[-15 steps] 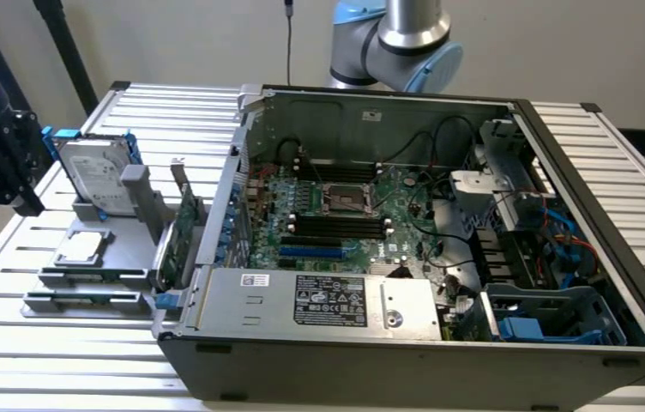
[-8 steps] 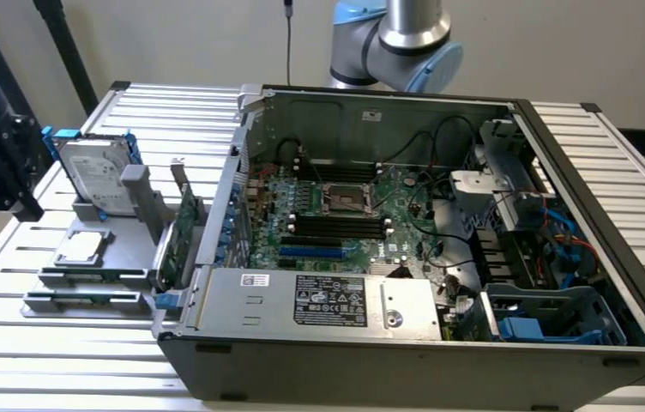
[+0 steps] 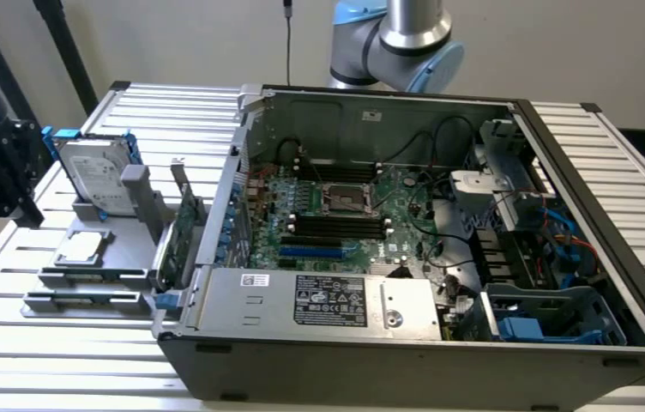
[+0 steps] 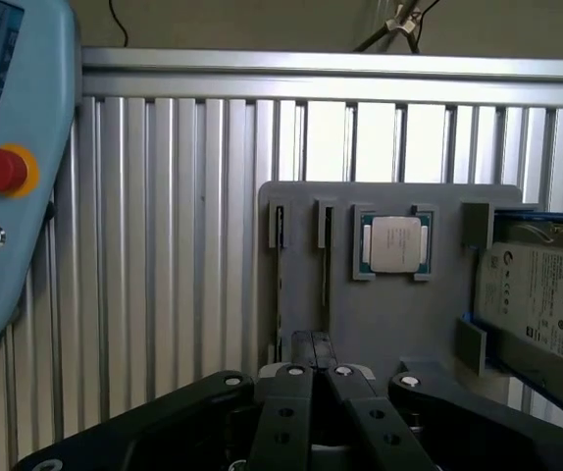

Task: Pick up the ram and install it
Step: 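Pick up the ram and move it above insertion slot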

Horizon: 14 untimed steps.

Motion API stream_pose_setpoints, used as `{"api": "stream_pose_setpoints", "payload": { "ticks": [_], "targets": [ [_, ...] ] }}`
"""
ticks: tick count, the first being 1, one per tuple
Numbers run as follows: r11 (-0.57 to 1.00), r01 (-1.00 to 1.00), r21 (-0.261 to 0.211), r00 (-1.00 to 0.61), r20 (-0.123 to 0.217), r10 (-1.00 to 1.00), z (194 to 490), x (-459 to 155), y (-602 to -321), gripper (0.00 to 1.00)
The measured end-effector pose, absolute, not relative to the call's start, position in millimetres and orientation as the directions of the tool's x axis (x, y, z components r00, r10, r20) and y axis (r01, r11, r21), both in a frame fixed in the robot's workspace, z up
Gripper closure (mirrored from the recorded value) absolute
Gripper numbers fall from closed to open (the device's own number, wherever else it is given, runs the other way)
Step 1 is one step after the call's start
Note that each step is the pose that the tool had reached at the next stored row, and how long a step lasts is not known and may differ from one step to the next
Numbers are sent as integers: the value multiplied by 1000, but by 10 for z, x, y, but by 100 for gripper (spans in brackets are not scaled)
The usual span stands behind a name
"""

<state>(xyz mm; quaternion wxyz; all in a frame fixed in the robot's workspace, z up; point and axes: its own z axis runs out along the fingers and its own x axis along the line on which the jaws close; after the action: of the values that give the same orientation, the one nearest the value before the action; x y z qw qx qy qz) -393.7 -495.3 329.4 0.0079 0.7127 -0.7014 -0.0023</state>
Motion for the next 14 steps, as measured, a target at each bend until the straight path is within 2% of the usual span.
{"api": "stream_pose_setpoints", "payload": {
  "ticks": [4,6,7,9,11,12,14],
  "targets": [
    [-16,-1000,14,16,8,-1000,3294,-3934,-4956,88],
    [-16,-1000,14,16,8,-1000,3294,-3934,-4957,76],
    [-16,-1000,14,16,8,-1000,3293,-3933,-4957,76],
    [-16,-1000,14,16,8,-1000,3294,-3933,-4960,64],
    [-16,-1000,14,16,8,-1000,3294,-3933,-4962,64],
    [-16,-1000,14,16,8,-1000,3293,-3933,-4963,58],
    [-16,-1000,14,16,8,-1000,3292,-3933,-4966,58]
  ]
}}
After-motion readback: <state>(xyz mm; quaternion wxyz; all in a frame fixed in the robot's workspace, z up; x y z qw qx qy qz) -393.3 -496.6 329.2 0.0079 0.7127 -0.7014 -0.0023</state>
